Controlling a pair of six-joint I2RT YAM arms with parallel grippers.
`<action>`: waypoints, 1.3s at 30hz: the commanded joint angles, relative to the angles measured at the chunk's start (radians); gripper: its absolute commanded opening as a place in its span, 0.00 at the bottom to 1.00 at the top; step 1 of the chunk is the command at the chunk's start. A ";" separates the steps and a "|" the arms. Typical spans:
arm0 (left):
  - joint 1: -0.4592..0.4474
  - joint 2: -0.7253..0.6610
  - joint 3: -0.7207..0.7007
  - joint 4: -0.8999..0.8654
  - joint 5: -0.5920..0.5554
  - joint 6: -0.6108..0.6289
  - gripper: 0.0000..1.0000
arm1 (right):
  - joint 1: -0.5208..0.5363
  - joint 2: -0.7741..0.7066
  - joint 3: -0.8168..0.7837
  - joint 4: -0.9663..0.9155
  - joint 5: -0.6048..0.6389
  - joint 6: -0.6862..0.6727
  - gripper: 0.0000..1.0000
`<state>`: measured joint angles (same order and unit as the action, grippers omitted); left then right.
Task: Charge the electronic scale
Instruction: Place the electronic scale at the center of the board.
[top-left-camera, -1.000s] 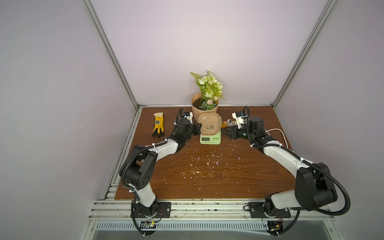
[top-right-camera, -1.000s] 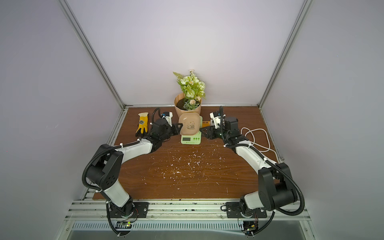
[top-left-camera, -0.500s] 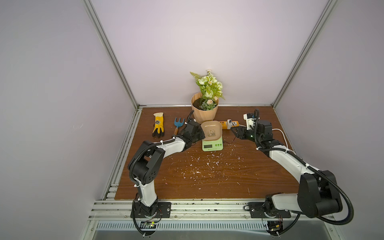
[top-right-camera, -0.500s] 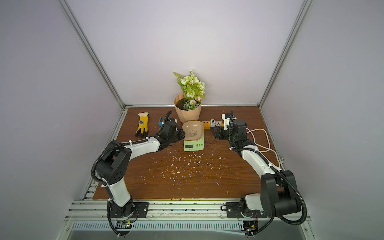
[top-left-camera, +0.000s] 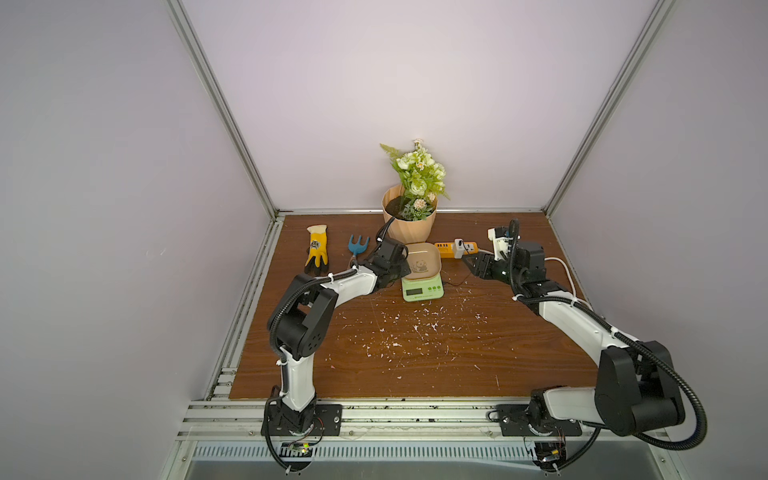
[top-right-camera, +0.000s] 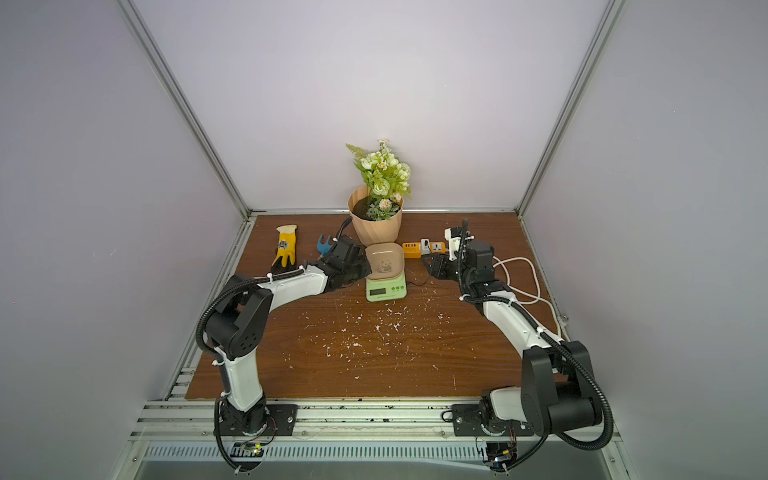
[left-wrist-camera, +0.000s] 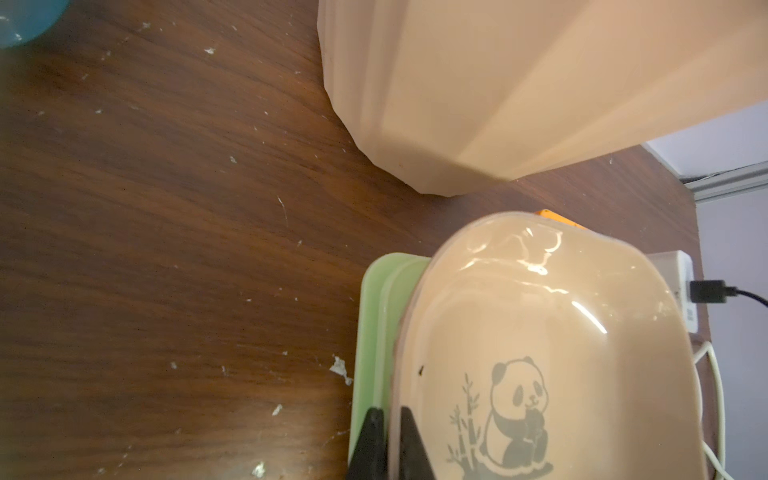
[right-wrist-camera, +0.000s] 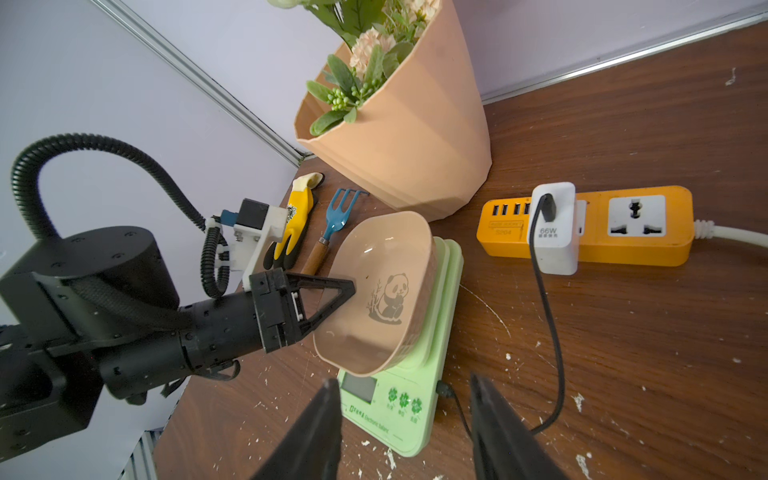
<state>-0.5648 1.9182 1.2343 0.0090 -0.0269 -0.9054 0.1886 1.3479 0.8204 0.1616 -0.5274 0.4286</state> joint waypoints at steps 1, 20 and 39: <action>-0.010 0.006 0.042 0.005 -0.021 -0.019 0.00 | -0.004 -0.043 -0.004 0.044 0.017 0.009 0.52; -0.014 0.055 0.091 -0.016 -0.029 0.003 0.31 | -0.040 -0.084 -0.028 0.054 0.057 0.021 0.51; 0.003 -0.451 -0.197 0.135 -0.576 0.510 0.97 | -0.140 -0.192 -0.166 0.134 0.739 -0.038 0.85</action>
<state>-0.5690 1.5333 1.1366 0.0555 -0.3733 -0.5606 0.0566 1.1835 0.7010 0.2058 -0.0139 0.4324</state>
